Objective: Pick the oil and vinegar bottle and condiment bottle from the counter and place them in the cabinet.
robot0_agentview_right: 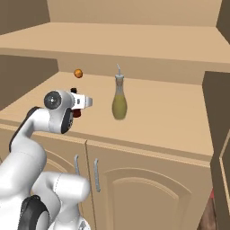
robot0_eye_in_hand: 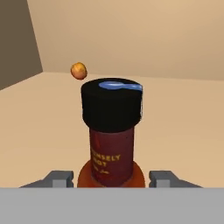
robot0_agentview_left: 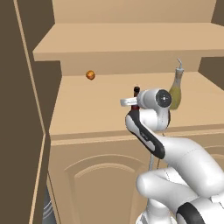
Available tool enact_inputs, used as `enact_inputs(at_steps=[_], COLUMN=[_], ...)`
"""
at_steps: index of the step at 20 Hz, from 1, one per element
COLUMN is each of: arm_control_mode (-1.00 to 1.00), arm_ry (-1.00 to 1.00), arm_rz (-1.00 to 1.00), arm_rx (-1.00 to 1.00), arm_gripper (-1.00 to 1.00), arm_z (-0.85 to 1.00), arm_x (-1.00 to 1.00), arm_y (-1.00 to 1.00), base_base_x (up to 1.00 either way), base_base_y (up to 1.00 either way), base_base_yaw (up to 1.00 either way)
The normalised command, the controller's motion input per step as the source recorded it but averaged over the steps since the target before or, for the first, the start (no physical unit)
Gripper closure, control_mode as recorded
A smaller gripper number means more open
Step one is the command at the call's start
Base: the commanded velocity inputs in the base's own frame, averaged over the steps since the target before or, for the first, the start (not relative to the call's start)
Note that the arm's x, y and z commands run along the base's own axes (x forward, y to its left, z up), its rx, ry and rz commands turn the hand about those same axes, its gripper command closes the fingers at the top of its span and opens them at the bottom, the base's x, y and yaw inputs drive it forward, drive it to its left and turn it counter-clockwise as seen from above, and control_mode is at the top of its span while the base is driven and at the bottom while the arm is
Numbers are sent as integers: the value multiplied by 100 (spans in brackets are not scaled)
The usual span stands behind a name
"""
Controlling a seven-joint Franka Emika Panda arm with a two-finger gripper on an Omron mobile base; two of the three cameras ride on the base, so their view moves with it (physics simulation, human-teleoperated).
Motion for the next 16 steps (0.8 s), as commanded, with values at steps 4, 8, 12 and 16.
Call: enact_inputs(at_steps=[4, 8, 12, 16], arm_control_mode=[-100, -100, -100, -100], arm_ry=[0, 0, 0, 0], arm_rz=[0, -1, -3, -5], arm_rx=[0, 0, 0, 0], arm_gripper=[-100, -100, -100, -100], arm_z=[0, 5, 14, 27], arm_x=[-1, -6, -13, -35], arm_y=[0, 0, 0, -1], base_base_x=[0, 0, 0, 0], base_base_y=[0, 0, 0, 0], base_base_yaw=[0, 0, 0, 0])
